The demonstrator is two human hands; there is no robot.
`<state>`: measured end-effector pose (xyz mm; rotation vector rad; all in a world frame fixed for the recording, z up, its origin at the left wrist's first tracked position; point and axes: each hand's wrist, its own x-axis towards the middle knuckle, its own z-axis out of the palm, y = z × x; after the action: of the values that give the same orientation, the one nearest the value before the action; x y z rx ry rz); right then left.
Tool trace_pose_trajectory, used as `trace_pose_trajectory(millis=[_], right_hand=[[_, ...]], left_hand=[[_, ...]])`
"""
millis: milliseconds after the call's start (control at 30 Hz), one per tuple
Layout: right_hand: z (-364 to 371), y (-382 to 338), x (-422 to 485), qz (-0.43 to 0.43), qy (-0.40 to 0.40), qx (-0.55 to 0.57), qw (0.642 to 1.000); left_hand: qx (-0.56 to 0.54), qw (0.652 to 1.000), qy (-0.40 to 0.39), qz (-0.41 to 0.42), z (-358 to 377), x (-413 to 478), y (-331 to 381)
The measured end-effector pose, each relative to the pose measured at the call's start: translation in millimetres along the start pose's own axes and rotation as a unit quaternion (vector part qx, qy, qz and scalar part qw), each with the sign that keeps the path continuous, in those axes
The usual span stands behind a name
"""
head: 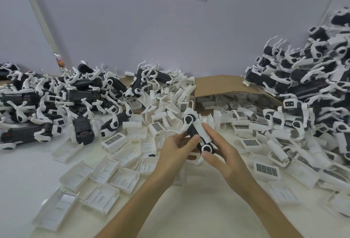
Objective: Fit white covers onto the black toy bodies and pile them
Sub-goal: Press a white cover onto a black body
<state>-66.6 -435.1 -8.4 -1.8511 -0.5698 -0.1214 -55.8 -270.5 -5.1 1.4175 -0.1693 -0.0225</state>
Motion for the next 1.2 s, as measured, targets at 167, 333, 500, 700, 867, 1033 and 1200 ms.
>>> trace_pose_trajectory(millis=[167, 333, 500, 700, 867, 1033, 1200], right_hand=[[-2, -4, 3, 0.0, 0.068, 0.053, 0.996], [-8, 0, 8, 0.017, 0.185, 0.06, 0.981], [-9, 3, 9, 0.073, 0.164, 0.101, 0.979], [-3, -1, 8, 0.124, 0.07, 0.17, 0.975], [-4, -5, 8, 0.119, 0.07, 0.179, 0.974], [-3, -7, 7, 0.12, 0.073, 0.176, 0.974], [-5, -6, 7, 0.134, 0.065, 0.2, 0.968]], left_hand=[[-0.017, 0.999, -0.03, -0.025, 0, 1, 0], [-0.009, 0.997, -0.074, -0.034, 4, 0, -1], [-0.005, 0.996, -0.087, -0.033, 5, -3, 0], [0.009, 0.998, -0.06, -0.014, 5, -3, -1], [0.018, 0.996, -0.091, 0.0, 5, -5, 5], [0.092, 0.991, -0.092, 0.037, 8, -7, 4], [0.101, 0.989, -0.101, 0.049, 9, -8, 2]])
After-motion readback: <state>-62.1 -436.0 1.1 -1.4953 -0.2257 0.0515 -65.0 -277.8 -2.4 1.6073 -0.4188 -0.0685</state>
